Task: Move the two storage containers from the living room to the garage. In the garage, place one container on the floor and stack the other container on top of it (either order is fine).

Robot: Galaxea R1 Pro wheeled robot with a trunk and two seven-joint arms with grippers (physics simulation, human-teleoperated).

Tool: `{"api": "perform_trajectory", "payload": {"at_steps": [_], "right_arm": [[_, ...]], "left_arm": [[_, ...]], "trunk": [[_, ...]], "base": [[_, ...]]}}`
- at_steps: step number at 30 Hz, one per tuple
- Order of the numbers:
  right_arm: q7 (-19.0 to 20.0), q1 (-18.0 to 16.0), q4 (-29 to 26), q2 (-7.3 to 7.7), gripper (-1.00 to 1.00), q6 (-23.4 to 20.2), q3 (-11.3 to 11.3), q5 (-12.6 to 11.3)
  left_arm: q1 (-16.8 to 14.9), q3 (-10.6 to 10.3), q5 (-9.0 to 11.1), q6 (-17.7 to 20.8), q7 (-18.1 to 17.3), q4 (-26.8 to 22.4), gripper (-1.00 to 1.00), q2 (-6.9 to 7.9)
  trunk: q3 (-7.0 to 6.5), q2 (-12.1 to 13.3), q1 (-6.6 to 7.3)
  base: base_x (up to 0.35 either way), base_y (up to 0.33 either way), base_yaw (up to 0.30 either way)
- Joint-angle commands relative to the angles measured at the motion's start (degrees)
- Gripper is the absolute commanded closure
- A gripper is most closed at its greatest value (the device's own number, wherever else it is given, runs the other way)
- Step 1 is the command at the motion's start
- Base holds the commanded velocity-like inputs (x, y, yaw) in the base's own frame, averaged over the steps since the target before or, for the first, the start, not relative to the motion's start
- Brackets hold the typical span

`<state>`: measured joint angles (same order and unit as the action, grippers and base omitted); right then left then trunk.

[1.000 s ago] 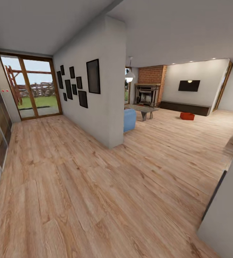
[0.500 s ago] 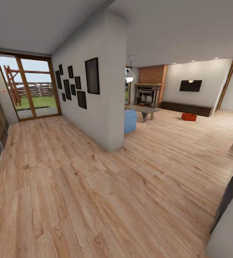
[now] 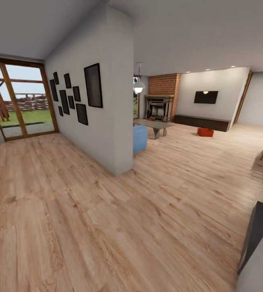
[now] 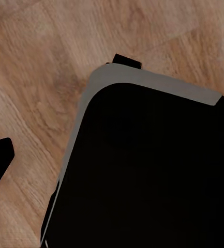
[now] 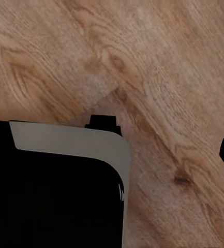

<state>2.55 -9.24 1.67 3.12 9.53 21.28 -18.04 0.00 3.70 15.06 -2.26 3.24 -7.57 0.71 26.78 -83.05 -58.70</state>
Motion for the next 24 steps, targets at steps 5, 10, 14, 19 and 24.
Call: {"api": "perform_trajectory", "payload": {"at_steps": [5, 10, 14, 19, 24], "right_arm": [[0.26, -0.08, 0.17, -0.03, -1.00, 0.31, 0.42, -0.60], [0.26, -0.08, 0.17, -0.05, -1.00, 0.31, 0.42, -0.57], [0.26, -0.08, 0.17, -0.05, -1.00, 0.31, 0.42, -0.56], [0.26, -0.08, 0.17, -0.05, -1.00, 0.31, 0.42, -0.56], [0.32, -0.08, 0.17, 0.03, -1.00, 0.30, 0.42, -0.59]], "left_arm": [[0.00, 0.26, -0.12, 0.04, 0.89, -0.08, -1.00, -0.10], [0.00, 0.19, -0.19, 0.13, 0.96, -0.08, -1.00, -0.09], [0.00, 0.17, -0.20, 0.15, 0.97, -0.08, -1.00, -0.05], [0.00, 0.17, -0.20, 0.17, 0.97, -0.08, -1.00, -0.04], [0.00, 0.17, -0.19, 0.30, 0.93, 0.00, -1.00, -0.01]], "trunk": [[-0.04, -0.02, -0.03], [-0.14, -0.02, -0.03], [-0.22, -0.02, -0.03], [-0.25, -0.02, -0.03], [-0.25, -0.02, -0.03]], "base": [[0.322, 0.000, -0.279], [0.322, 0.000, -0.282], [0.322, 0.000, -0.263], [0.323, 0.000, -0.078], [0.323, 0.000, -0.011]]}}
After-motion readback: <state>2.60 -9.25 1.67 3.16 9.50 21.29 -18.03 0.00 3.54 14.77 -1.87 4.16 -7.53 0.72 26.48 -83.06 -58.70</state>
